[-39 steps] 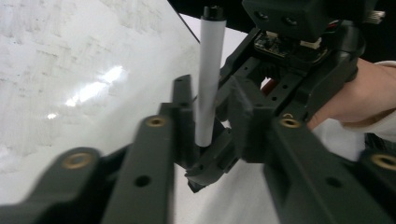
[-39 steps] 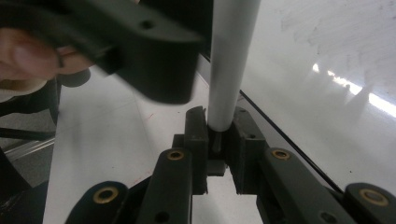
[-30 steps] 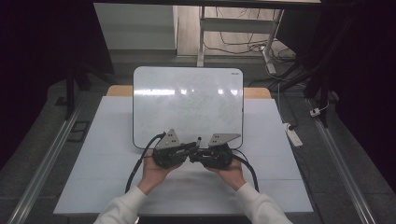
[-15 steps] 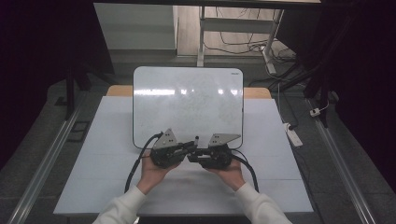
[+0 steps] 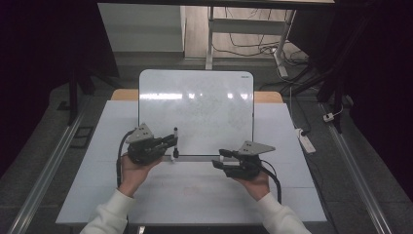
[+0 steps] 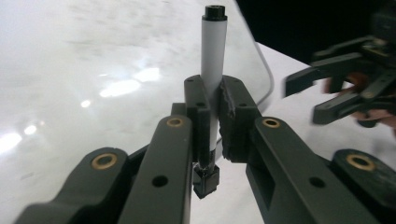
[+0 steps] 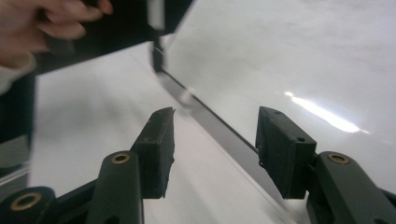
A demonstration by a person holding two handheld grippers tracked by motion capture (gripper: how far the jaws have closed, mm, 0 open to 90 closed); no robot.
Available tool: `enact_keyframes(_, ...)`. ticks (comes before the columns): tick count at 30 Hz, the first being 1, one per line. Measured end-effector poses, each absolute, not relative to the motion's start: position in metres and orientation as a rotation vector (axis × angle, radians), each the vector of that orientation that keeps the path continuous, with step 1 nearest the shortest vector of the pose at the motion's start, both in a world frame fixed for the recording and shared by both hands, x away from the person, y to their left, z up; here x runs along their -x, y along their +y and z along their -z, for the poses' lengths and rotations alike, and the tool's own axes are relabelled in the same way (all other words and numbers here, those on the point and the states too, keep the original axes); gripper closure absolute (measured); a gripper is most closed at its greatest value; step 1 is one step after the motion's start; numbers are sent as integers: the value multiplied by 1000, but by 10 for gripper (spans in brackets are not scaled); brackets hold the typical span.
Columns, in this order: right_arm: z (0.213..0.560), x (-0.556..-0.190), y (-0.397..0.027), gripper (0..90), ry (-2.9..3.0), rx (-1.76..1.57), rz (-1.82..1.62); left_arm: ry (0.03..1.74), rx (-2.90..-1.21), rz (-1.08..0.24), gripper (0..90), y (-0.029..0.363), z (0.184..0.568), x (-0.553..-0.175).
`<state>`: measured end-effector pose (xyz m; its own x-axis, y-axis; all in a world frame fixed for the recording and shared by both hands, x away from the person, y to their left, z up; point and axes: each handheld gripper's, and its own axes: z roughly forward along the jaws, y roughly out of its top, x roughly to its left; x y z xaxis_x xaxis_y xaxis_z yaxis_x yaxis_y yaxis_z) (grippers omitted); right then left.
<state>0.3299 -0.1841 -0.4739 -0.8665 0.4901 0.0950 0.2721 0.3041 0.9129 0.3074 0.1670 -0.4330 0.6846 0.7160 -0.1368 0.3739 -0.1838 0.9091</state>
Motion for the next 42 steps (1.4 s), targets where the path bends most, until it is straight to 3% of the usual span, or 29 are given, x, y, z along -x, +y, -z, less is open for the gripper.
enact_keyframes(11, 483, -324, -250, 479, 2232, -792, -1445, 921, -1773, -418, 822, 190, 423, -316)
enact_keyframes(20, 485, -316, -282, 477, 2183, -826, -1370, 991, -1791, -461, 822, 209, 397, -344)
enact_keyframes(42, 488, -320, -289, 477, 2166, -852, -1326, 1183, -1896, -561, 821, 230, 359, -420)
